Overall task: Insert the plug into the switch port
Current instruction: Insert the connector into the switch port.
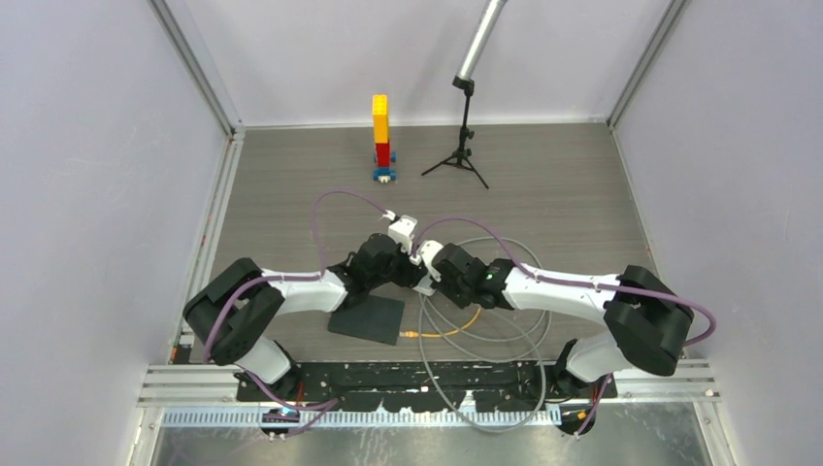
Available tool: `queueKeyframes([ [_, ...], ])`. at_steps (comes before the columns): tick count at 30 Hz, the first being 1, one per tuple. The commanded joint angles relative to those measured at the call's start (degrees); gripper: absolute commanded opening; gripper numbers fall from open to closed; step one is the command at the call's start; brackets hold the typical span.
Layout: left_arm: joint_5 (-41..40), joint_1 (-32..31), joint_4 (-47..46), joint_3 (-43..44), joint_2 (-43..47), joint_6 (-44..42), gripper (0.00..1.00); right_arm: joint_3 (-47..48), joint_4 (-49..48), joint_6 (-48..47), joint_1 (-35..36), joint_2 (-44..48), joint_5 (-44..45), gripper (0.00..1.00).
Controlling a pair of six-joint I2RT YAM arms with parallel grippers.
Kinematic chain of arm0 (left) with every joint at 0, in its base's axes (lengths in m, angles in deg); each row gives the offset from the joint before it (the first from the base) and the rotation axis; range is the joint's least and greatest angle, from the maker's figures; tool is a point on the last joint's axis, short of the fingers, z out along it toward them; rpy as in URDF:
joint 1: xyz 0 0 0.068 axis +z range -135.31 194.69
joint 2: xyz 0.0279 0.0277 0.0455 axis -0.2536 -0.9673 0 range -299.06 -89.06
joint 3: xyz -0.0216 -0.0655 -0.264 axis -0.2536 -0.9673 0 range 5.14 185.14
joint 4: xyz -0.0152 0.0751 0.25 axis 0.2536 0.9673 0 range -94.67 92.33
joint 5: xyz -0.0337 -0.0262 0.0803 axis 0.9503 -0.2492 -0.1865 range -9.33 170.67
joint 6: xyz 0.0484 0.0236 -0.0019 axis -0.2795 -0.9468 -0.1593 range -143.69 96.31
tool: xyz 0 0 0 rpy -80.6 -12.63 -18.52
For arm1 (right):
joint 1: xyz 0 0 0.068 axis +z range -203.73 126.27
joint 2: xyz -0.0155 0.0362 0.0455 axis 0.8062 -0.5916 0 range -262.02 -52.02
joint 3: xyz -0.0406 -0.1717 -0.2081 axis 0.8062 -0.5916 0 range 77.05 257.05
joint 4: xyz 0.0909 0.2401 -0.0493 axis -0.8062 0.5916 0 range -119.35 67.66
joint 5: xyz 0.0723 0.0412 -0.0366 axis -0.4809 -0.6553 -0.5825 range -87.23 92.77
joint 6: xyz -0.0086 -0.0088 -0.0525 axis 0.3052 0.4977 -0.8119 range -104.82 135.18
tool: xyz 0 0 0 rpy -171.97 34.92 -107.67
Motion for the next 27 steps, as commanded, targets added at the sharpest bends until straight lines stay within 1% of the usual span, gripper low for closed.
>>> queueKeyframes([
  [1, 10.0, -3.4, 3.1, 1.1, 2.2, 1.2, 0.46, 2.5, -13.2, 0.9, 0.4, 3.7, 2.3, 0.0],
  [3, 9.5, -3.4, 3.4, 2.1, 5.0, 1.6, 0.48, 4.2, -11.9, -0.1, 0.4, 3.4, 2.4, 0.0],
  [6, 6.8, -3.3, 5.2, 3.6, 10.0, 1.8, 0.52, 6.6, -8.9, -1.5, 0.4, 3.1, 2.6, 0.01],
  [9, 2.0, -3.1, 10.3, 4.6, 16.1, 0.6, 0.55, 7.5, -7.4, -2.7, 0.4, 3.9, 2.9, 0.0],
  [14, -7.5, -2.8, 18.2, 2.3, 26.3, -0.3, 0.57, 10.7, -7.9, -4.0, 0.4, 2.7, 1.9, 0.0],
  [19, -16.0, -2.6, 28.3, 1.6, 34.2, 0.7, 0.61, 16.6, -10.4, -4.7, 0.4, -3.6, 0.4, 0.01],
  [22, -22.6, -2.5, 33.7, 1.7, 37.7, 2.9, 0.62, 18.5, -15.3, -4.0, 0.4, -9.0, 0.3, 0.0],
  [24, -24.6, -2.5, 35.8, 1.6, 39.9, 4.1, 0.64, 20.1, -17.8, -4.1, 0.4, -12.4, -0.3, 0.01],
  [27, -25.7, -2.5, 37.7, 1.0, 42.8, 5.6, 0.65, 22.3, -21.5, -5.6, 0.2, -16.9, -1.4, 0.01],
])
